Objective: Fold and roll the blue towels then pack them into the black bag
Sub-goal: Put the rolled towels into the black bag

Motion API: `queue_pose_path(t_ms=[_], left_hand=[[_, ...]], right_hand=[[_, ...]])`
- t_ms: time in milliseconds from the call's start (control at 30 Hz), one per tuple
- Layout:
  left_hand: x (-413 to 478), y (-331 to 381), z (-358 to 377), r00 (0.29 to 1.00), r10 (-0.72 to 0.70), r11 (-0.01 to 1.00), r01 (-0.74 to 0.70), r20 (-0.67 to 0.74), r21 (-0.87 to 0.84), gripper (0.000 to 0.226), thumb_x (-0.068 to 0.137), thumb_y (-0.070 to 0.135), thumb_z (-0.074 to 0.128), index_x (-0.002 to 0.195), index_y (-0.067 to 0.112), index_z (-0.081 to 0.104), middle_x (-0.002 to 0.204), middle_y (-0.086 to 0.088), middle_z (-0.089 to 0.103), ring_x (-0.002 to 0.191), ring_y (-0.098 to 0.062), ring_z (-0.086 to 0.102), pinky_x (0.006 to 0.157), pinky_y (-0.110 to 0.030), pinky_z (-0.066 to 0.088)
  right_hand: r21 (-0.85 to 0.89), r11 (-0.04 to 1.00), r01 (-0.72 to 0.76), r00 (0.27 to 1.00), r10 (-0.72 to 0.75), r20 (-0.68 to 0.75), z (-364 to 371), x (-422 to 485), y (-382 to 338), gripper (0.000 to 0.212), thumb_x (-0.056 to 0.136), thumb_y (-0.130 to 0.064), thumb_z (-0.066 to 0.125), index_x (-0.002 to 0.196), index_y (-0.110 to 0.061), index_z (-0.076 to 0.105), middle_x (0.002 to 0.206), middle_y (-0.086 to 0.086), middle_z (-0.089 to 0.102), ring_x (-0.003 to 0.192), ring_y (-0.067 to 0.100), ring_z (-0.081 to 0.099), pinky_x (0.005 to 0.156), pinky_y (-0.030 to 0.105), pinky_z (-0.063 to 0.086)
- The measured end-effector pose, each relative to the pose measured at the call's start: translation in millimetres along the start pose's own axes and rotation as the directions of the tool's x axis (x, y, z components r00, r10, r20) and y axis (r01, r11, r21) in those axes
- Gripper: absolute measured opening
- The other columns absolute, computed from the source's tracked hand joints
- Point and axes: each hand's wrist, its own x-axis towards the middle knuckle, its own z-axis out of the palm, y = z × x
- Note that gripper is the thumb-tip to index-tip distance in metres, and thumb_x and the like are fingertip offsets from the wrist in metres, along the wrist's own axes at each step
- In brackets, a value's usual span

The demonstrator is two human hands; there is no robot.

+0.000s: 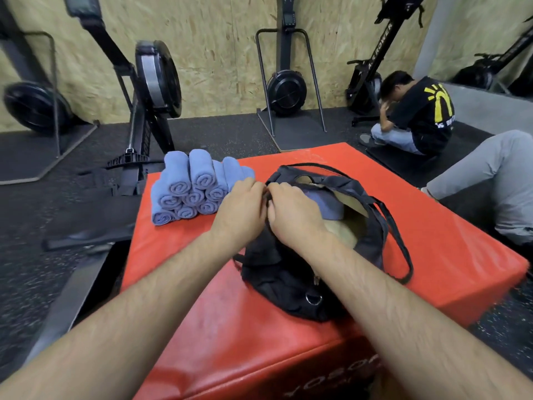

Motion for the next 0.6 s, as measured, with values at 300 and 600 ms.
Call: queue_pose_path(t_ms=[300,600], left_hand=[[5,-83,-43,0.986,-0.164,0.967,0.163,-0.012,0.198,0.015,0.082,0.006,0.067,0.096,0.004,0.066,0.096,-0.016,0.064,0.088,-0.036,0.061,0.061,-0.037,0.040],[25,-147,-19,0.937,-0.328,0.932,0.301,0.116,0.203,0.015,0.091,0.015,0.054,0.102,0.012,0.063,0.102,-0.007,0.060,0.099,-0.027,0.058,0.069,-0.032,0.030]], right_hand=[[0.094,0.991,0.094,0.989,-0.103,0.103,45,85,-70,0.017,0.095,-0.015,0.049,0.111,-0.013,0.054,0.116,0.007,0.056,0.108,0.030,0.054,0.067,0.033,0.029],[0.239,0.970,-0.041,0.966,-0.022,0.256,88,153,-95,0.026,0.103,-0.028,0.036,0.107,-0.018,0.060,0.117,0.013,0.056,0.117,0.031,0.053,0.096,0.040,0.043]])
